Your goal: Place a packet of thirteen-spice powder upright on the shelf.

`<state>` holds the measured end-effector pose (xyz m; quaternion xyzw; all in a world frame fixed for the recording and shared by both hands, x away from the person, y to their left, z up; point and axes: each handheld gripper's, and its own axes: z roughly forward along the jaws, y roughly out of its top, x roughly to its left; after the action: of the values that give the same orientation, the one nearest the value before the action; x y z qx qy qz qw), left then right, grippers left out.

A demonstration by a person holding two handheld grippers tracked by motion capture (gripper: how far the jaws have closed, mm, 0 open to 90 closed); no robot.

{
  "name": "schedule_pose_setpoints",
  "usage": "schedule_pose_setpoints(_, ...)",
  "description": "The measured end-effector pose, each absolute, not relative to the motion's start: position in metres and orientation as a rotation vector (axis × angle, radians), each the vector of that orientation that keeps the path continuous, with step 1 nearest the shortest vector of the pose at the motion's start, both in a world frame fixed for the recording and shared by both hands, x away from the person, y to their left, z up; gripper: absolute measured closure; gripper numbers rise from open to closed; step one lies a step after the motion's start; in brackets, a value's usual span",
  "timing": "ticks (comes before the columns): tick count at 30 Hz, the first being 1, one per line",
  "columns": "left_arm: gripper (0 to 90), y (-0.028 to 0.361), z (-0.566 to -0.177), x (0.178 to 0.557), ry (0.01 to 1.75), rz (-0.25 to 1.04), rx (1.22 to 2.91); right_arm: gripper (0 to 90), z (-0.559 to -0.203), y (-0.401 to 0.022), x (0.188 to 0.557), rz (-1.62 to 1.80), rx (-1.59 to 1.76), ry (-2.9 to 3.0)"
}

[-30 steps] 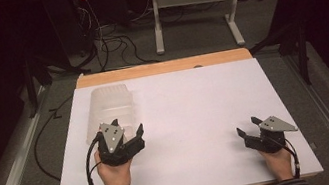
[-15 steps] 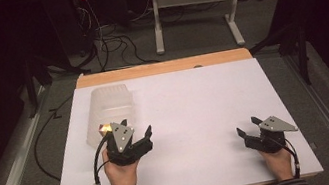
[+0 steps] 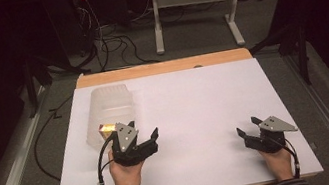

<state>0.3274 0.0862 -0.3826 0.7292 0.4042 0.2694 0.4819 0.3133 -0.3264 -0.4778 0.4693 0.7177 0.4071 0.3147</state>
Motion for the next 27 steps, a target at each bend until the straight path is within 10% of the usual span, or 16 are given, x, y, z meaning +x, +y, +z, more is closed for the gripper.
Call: schedule_pose_setpoints(27, 24.8, 0.064, -0.392, 0.325, 0.94, 0.578, 1.826, 30.6, -0.478, -0.326, 0.313, 1.073, 1.24, 1.89)
